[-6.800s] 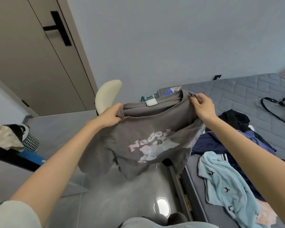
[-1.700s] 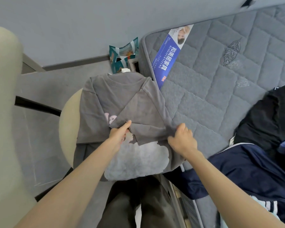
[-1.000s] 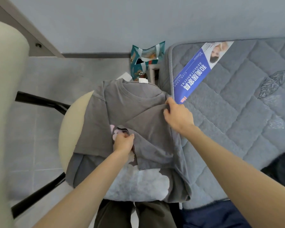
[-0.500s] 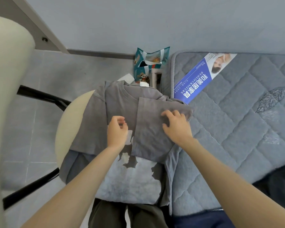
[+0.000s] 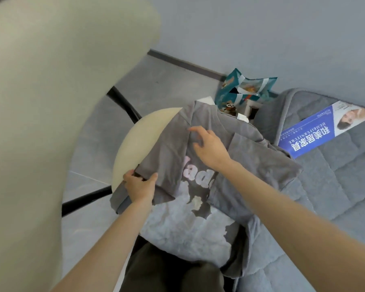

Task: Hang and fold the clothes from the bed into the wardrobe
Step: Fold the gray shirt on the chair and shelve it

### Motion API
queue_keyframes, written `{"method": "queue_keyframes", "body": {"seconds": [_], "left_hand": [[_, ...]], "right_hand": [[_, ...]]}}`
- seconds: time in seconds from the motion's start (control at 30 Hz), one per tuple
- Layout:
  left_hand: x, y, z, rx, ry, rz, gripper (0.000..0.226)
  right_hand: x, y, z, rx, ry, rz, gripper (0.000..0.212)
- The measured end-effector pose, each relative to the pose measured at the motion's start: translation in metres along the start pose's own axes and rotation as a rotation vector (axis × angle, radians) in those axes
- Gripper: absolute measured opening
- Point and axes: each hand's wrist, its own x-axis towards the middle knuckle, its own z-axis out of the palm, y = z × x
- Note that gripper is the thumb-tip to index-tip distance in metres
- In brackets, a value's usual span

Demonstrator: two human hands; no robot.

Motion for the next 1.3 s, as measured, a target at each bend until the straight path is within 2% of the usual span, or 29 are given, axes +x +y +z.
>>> {"method": "queue_keyframes", "body": {"seconds": [0.1, 0.23, 0.33, 0.43, 0.5, 0.57, 0.67, 0.77, 0.87, 0.9, 1.0, 1.1, 1.2, 1.27, 1.3], "left_hand": [[0.003, -0.003, -0.001, -0.078, -0.048, 0.04, 0.06], [0.002, -0.002, -0.008, -0.06, 0.021, 0.195, 0.031], [-0.005, 0.001, -0.014, 0.027, 0.068, 0.382, 0.024], [-0.011, 0.014, -0.018, -0.01, 0.085, 0.471, 0.028], [-0.017, 0.028, -0.017, -0.133, -0.023, 0.487, 0.02], [-0.024, 0.043, -0.013, -0.25, -0.246, 0.473, 0.009], [-0.036, 0.053, 0.009, -0.146, -0.564, 0.469, 0.01], [-0.057, 0.046, 0.038, -0.041, -0.75, 0.455, 0.006], [-0.069, 0.034, 0.057, -0.017, -0.975, 0.357, 0.019], [-0.069, 0.031, 0.06, 0.012, -0.978, 0.34, 0.02], [-0.054, 0.027, 0.055, 0.085, -0.708, 0.301, 0.013], [-0.028, 0.022, 0.038, 0.183, -0.438, 0.188, 0.026], [-0.009, 0.013, 0.014, 0.265, -0.293, 0.114, 0.035], [-0.004, 0.008, 0.003, 0.326, -0.14, 0.202, 0.026], [-0.003, 0.007, -0.001, 0.368, -0.062, 0.314, 0.02]], "right_hand": [[0.031, -0.02, 0.011, -0.15, -0.083, -0.064, 0.053], [0.06, -0.037, 0.022, -0.451, -0.184, -0.092, 0.066], [0.068, -0.043, 0.026, -0.537, -0.215, -0.112, 0.049], [0.064, -0.047, 0.021, -0.332, -0.091, -0.172, 0.024], [0.057, -0.044, 0.011, -0.148, 0.045, -0.188, 0.013], [0.048, -0.036, -0.004, -0.002, 0.173, -0.14, 0.013], [0.034, -0.019, -0.031, 0.207, 0.254, 0.053, 0.023], [0.024, 0.004, -0.052, 0.355, 0.238, 0.305, 0.024], [0.014, 0.022, -0.06, 0.445, 0.144, 0.498, 0.023], [0.011, 0.027, -0.06, 0.421, 0.114, 0.525, 0.027], [0.005, 0.037, -0.05, 0.338, 0.048, 0.506, 0.039], [0.011, 0.035, -0.035, 0.18, 0.074, 0.367, 0.048], [0.029, 0.019, -0.024, 0.082, 0.109, 0.244, 0.055], [0.044, 0.006, -0.018, 0.055, 0.106, 0.229, 0.059], [0.052, 0.001, -0.016, 0.033, 0.113, 0.227, 0.059]]}}
